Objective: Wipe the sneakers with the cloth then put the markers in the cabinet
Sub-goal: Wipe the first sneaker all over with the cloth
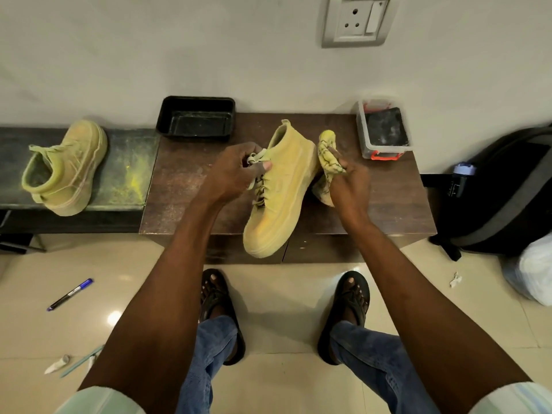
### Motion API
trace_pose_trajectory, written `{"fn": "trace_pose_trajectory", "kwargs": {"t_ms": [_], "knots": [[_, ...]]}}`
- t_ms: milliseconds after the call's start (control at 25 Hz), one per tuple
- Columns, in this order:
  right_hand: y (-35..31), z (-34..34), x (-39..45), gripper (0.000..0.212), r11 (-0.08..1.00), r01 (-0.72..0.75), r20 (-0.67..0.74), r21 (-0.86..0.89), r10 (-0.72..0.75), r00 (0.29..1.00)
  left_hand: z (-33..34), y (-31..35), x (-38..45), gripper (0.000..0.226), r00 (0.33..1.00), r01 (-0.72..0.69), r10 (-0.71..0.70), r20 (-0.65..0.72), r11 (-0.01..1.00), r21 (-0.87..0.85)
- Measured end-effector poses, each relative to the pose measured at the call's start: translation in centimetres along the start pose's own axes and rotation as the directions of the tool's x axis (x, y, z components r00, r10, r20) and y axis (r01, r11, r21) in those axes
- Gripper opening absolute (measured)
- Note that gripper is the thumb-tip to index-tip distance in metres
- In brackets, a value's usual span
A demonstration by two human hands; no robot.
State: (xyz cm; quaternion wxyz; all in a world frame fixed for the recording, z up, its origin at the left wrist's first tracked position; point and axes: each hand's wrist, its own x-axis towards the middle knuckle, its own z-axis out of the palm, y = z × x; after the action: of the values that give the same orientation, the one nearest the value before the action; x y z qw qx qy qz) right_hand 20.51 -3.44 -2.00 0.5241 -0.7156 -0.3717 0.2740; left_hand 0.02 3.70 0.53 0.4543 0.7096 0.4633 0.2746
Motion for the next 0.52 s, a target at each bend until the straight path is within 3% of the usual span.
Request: {"fn": "trace_pose_trajectory", "kwargs": {"t_ms": [120,240,320,440,520], "knots": [[-1.1,0.4,-0.5,0.05,0.966,-0.004,-0.071,0.26,0.024,0.997,-0.4,1.3,0.5,0.016,0.997,-0.072,0.073,-0.007,0.989,0.128],[-2.0,0.7,-1.2,0.056,0.938,0.025,-0.122,0.345,0.018,0.992,-0.5,1.6,0.7,0.027,0.996,-0.085,0.073,0.055,0.962,0.261],[-1.9,0.8,-1.8,0.045,0.966,-0.019,-0.075,0.259,0.04,0.996,-0.3,1.5,0.7,0.031,0.996,-0.048,0.018,0.085,0.928,0.369],[-0.6,1.2,-1.7,0.024,0.987,-0.156,0.037,-0.031,0.157,0.987,0.5,2.0,0.8,0.038,0.997,-0.041,0.003,0.081,0.884,0.466],[-0.3,1.5,-1.3,0.023,0.976,-0.218,0.013,-0.014,0.218,0.976,1.7,2.4,0.9,0.047,0.991,-0.08,0.015,0.129,0.854,0.514]]}}
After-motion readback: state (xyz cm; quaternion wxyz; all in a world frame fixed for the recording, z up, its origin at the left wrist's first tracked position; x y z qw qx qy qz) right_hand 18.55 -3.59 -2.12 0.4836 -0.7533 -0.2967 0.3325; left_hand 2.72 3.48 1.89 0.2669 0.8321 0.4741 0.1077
